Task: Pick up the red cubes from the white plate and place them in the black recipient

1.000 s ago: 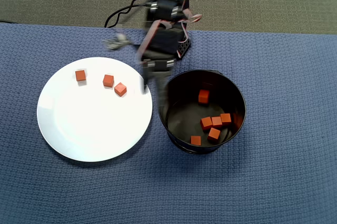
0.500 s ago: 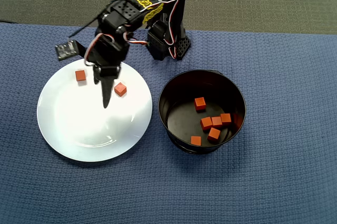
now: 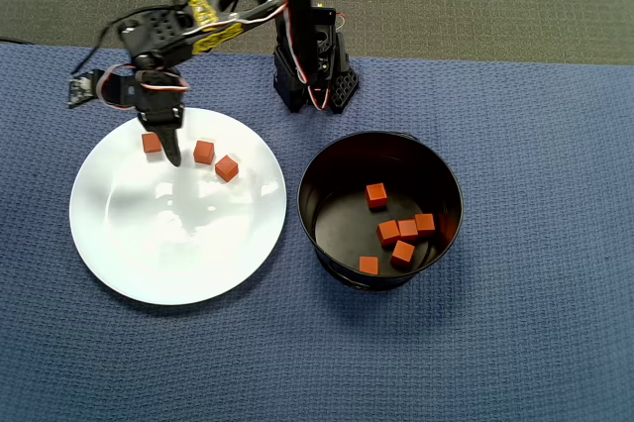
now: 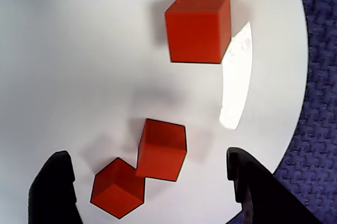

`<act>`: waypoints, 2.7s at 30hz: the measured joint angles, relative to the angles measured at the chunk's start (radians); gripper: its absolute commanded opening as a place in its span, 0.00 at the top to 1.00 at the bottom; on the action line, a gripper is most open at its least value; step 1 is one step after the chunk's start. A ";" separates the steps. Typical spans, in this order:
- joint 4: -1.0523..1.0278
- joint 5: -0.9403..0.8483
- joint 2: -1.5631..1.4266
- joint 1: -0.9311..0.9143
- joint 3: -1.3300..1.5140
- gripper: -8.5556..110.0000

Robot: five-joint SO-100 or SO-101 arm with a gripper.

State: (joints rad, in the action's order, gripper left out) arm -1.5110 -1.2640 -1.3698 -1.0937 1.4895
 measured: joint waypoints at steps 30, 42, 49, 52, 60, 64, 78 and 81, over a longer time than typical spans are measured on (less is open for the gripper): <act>-0.252 -0.075 0.357 -0.048 -0.495 0.71; -0.244 -0.060 0.425 -0.038 -0.494 0.73; -0.222 -0.061 0.472 -0.043 -0.494 0.74; -0.204 -0.064 0.482 -0.063 -0.494 0.75; -0.146 -0.074 0.515 -0.086 -0.495 0.75; -0.141 -0.074 0.543 -0.092 -0.526 0.76; -0.127 -0.066 0.552 -0.092 -0.540 0.93; -0.126 -0.035 0.549 -0.083 -0.540 0.93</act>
State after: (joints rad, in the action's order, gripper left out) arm -1.6368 -1.2993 -0.8207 -1.1766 0.9495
